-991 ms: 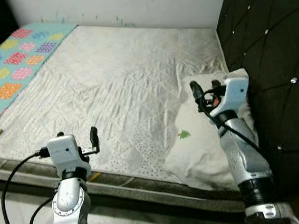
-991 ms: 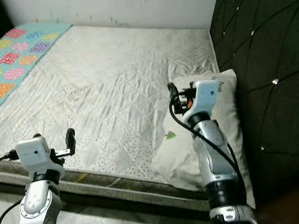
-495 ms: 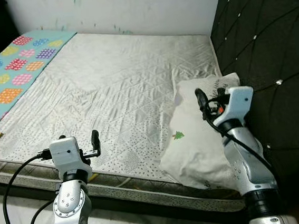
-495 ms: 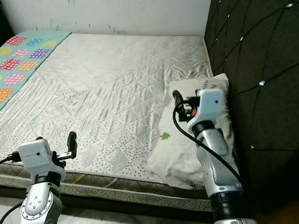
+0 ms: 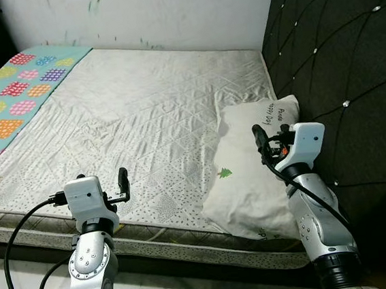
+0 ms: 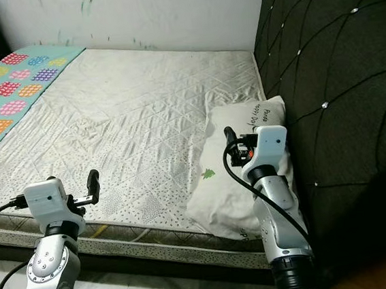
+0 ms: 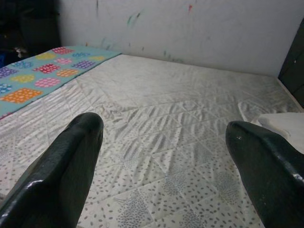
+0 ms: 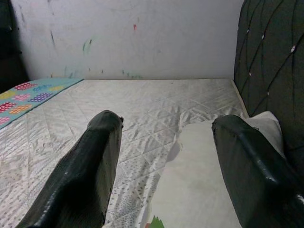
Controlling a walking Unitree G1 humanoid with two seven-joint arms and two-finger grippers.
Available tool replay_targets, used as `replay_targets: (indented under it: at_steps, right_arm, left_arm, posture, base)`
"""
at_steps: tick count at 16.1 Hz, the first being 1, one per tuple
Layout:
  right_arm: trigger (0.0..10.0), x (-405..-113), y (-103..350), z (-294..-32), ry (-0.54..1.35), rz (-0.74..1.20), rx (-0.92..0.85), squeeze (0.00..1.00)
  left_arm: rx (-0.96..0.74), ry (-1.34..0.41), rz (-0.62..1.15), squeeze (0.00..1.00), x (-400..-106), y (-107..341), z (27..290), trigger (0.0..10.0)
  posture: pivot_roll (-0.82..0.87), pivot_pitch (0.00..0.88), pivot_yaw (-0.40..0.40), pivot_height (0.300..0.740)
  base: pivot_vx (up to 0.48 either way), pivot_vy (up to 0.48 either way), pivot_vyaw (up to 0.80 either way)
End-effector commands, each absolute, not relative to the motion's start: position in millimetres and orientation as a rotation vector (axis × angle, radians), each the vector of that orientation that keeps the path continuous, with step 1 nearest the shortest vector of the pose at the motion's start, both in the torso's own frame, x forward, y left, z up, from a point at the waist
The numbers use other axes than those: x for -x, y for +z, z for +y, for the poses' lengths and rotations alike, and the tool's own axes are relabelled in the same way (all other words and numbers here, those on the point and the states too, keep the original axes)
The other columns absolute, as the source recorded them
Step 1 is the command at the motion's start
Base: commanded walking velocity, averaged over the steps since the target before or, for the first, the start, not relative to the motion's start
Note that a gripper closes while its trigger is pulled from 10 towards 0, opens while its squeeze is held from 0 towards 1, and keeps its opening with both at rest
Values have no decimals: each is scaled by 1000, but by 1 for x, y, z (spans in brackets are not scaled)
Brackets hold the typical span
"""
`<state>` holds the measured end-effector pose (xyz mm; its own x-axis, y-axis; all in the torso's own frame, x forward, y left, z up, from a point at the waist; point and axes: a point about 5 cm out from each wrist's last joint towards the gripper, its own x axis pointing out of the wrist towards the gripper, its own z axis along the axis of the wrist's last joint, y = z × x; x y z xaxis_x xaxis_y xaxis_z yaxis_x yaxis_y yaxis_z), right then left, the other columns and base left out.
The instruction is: Clean up the room
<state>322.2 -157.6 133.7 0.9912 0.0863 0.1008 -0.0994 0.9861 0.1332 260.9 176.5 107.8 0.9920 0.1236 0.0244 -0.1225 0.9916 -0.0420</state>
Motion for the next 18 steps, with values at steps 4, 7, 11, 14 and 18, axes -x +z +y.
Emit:
replay_targets:
  at_steps: [4, 7, 11, 14, 18]
  right_arm:
    - [0, -323, 138, -157, 119, -112, -128, 0]
    - [2000, -323, 137, -155, 126, -107, -116, 0]
    - [10000, -324, 136, -154, 136, -100, -127, 1000]
    - [10000, -324, 136, -154, 131, -91, -102, 1000]
    - [10000, -325, 135, -154, 132, -81, -105, 47]
  left_arm:
    - [45, 112, -20, 0, -262, 108, 175, 10000]
    - [46, 114, -18, 0, -262, 108, 175, 10000]
    - [66, 108, -18, 0, -263, 107, 174, 10000]
    - [102, 103, -24, 1000, -264, 108, 174, 10000]
    - [130, 93, -72, 0, -261, 113, 175, 0]
  posture:
    - [1, 45, -23, 740]
    - [3, 46, -24, 740]
    - [3, 44, -26, 740]
    - [-1, 43, -25, 740]
    - [0, 42, -25, 740]
  base:
    - [0, 0, 0]
    - [0, 0, 0]
    - [0, 0, 0]
    - [0, 0, 0]
    - [0, 0, 0]
